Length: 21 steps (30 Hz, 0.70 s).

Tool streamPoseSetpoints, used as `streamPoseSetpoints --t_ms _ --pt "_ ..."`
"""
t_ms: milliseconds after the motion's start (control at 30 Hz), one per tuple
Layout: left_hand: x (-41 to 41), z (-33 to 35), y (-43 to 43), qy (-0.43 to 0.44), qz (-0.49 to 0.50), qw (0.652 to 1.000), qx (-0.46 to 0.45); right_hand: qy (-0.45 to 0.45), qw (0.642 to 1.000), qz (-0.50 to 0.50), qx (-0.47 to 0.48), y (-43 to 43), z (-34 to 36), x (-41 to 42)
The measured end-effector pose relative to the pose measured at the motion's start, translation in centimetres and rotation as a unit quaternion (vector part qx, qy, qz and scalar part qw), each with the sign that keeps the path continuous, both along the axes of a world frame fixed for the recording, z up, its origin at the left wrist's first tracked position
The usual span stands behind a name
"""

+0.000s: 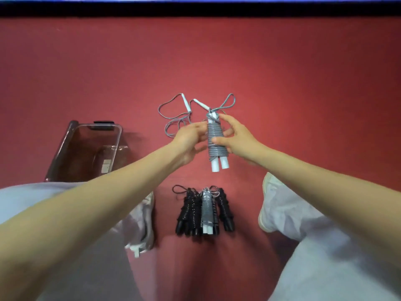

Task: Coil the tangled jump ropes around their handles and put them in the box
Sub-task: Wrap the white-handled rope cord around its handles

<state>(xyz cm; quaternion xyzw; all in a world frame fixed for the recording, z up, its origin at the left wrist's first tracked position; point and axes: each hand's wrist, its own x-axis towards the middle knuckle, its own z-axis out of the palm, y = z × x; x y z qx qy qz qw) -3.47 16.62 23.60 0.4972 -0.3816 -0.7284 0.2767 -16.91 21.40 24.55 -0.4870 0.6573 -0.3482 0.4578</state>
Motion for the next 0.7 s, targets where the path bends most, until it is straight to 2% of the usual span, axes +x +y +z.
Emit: streamPoseSetpoints --t_ms 67,133,267,333,367,433,533,700 --pt "1.2 -3.8 1.5 -0.039 -0.042 0.997 0.056 0.033 0.998 0.01 0.047 1.1 -3.6 0.6" --pt "2.1 -7.3 3.2 -0.045 -0.032 0.993 0.106 0.02 0.995 0.006 0.098 2.4 -7.6 1.7" --pt "2.9 -13.4 6.5 -0.072 -0.007 0.984 0.163 0.006 0.985 -0.029 0.173 5.4 -15.1 3.6" --pt "3.0 -16.2 8.1 -0.096 -0.024 0.98 0.173 0.043 0.98 -0.045 0.191 6.9 -17.6 3.8" --pt "2.9 -17.3 8.8 -0.121 -0.039 0.979 0.158 0.08 0.976 -0.047 0.198 7.6 -18.7 3.7" --pt "2.6 -19.2 9.9 -0.224 -0.095 0.967 0.072 0.145 0.965 -0.057 0.21 8.6 -20.4 3.4" --pt "2.6 -21.0 11.2 -0.365 -0.164 0.914 -0.067 0.173 0.955 -0.066 0.232 9.4 -22.0 3.4" --pt "2.9 -22.7 12.6 -0.4 -0.205 0.878 -0.164 0.218 0.946 -0.035 0.238 10.2 -23.2 4.3"
